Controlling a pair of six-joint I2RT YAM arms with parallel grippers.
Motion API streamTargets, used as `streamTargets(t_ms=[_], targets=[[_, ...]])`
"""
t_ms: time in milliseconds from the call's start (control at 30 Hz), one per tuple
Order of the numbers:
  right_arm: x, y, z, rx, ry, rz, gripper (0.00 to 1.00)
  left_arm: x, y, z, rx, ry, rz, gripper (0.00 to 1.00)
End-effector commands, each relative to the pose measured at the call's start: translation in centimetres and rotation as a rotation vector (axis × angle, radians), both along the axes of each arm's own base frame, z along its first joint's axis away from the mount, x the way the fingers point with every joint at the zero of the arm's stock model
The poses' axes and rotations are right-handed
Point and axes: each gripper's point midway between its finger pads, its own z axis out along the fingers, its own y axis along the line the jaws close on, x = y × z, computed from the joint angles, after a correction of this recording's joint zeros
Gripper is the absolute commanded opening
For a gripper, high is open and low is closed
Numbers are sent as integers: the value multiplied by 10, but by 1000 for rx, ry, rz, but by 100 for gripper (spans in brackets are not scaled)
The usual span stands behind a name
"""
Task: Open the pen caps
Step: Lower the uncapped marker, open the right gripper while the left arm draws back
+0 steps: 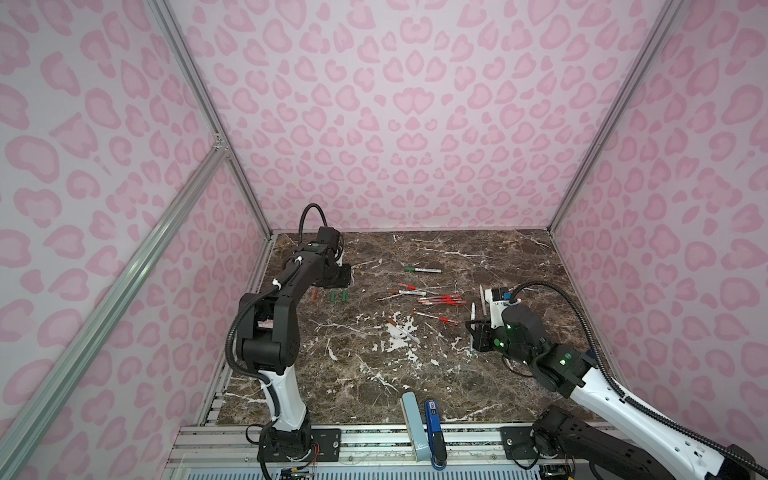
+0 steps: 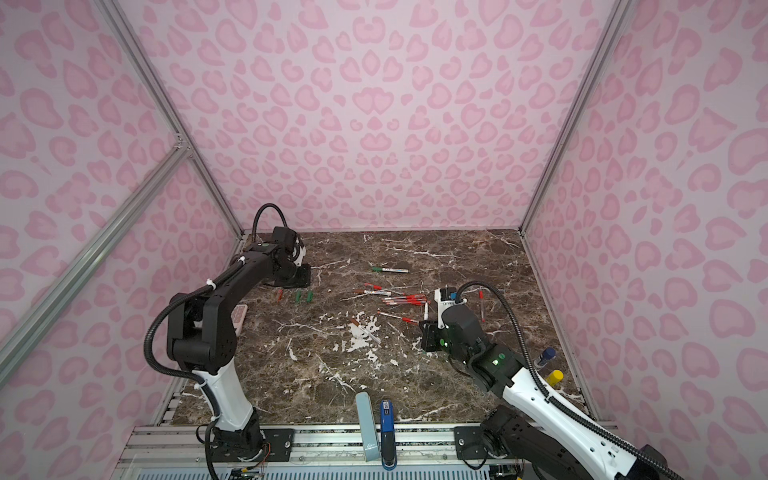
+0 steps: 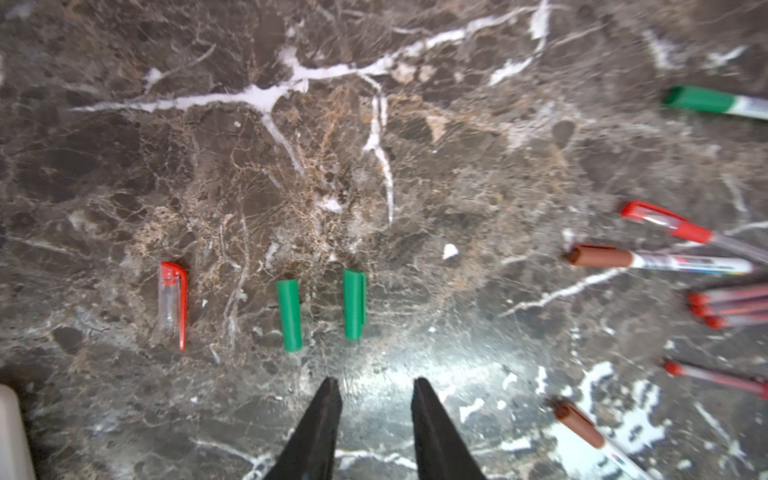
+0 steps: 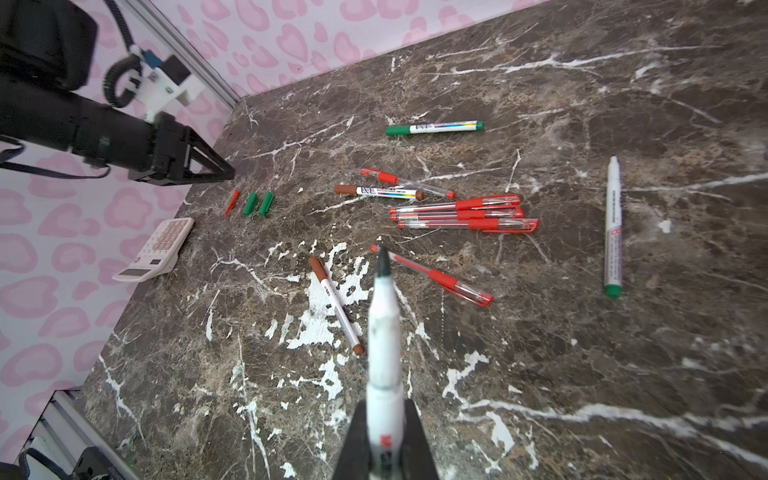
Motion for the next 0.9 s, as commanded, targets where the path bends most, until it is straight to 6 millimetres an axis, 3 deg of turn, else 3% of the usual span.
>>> streamTargets(t_ms=[0,100,133,367,667,867], targets=[[2,-3,-2,-45,24,20,0,-10,-9,28,-65,-72,-25,44],[11,-8,-4,-79,34,11,0,-23,-12,53,-102,-165,-45,49],[15,-11,-5,-86,45,7,0,-33,-13,50,-113,-172,-55,50],[44,-24,-11,-115,93,-6,0,-70,-11,81,-139,-361,-109,65],[90,-45,-35,-201,217,-5,0,-99,-2,111,-199,-572,-135,84],[116,-56,-60,-230,304,2,0,-105,10,113,-217,-609,-108,89]])
